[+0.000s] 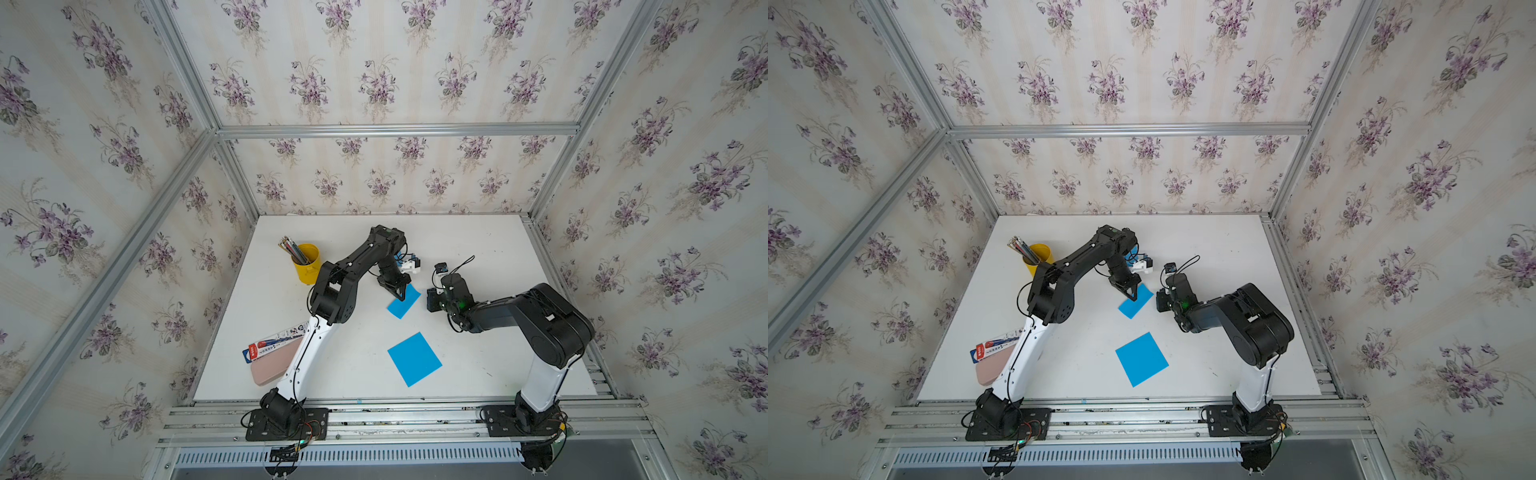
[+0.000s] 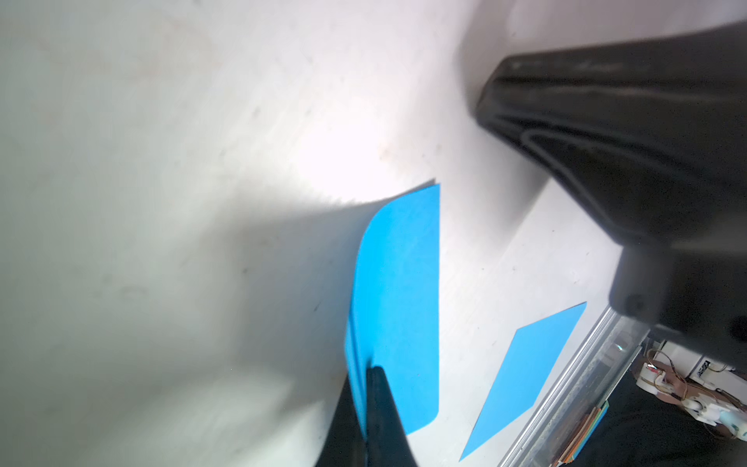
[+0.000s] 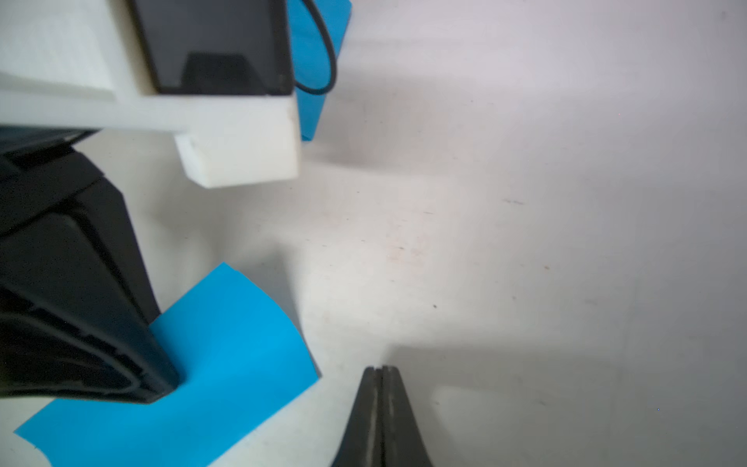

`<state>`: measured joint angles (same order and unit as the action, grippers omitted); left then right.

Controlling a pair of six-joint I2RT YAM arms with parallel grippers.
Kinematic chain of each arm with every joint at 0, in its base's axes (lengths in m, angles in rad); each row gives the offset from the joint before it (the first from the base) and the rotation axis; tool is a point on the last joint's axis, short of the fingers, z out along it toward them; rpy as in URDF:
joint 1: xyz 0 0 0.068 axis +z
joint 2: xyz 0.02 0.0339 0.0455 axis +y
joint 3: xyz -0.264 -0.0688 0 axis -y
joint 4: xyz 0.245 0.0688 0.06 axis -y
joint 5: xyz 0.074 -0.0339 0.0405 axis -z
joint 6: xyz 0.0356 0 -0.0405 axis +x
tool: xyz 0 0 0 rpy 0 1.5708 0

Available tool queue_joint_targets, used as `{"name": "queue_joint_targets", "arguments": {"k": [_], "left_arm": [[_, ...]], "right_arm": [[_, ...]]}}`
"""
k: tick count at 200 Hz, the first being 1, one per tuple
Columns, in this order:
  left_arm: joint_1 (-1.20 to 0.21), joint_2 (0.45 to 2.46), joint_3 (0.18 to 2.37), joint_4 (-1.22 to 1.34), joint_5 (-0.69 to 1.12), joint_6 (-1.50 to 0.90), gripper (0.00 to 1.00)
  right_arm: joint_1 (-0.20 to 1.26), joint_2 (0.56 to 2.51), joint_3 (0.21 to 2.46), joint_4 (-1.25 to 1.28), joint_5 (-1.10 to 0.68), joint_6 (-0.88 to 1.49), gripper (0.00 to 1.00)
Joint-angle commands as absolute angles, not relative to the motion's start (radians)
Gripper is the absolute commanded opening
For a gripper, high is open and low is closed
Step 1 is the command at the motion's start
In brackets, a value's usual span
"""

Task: Fold the square paper along the opposite sides
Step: Smooth out the paper at the center of the board.

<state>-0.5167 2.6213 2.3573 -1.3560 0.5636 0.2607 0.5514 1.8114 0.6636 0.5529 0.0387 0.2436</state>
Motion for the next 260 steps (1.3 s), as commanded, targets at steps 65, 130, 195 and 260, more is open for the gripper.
{"name": "queue_joint_targets", "arguments": {"k": [65, 130, 195, 260], "left_arm": [[-0.519, 2.618, 2.365, -1.357, 0.537, 0.248, 0.00], [-0.520, 2.625, 2.373, -1.364, 0.513, 0.250, 0.00], [-0.520, 2.626, 2.375, -1.359, 0.502, 0.251, 0.00], [-0.517, 2.629, 2.371, -1.355, 0.500, 0.252, 0.00]], "right_arm": [[0.688, 1.678, 0.563, 0.744, -0.072, 0.015, 0.00], [0.785, 1.821, 0.664, 0.699, -0.096, 0.000, 0.00], [0.809, 1.873, 0.679, 0.628, -0.057, 0.014, 0.00], [0.837, 1.795, 0.579, 0.585, -0.027, 0.070, 0.00]]}}
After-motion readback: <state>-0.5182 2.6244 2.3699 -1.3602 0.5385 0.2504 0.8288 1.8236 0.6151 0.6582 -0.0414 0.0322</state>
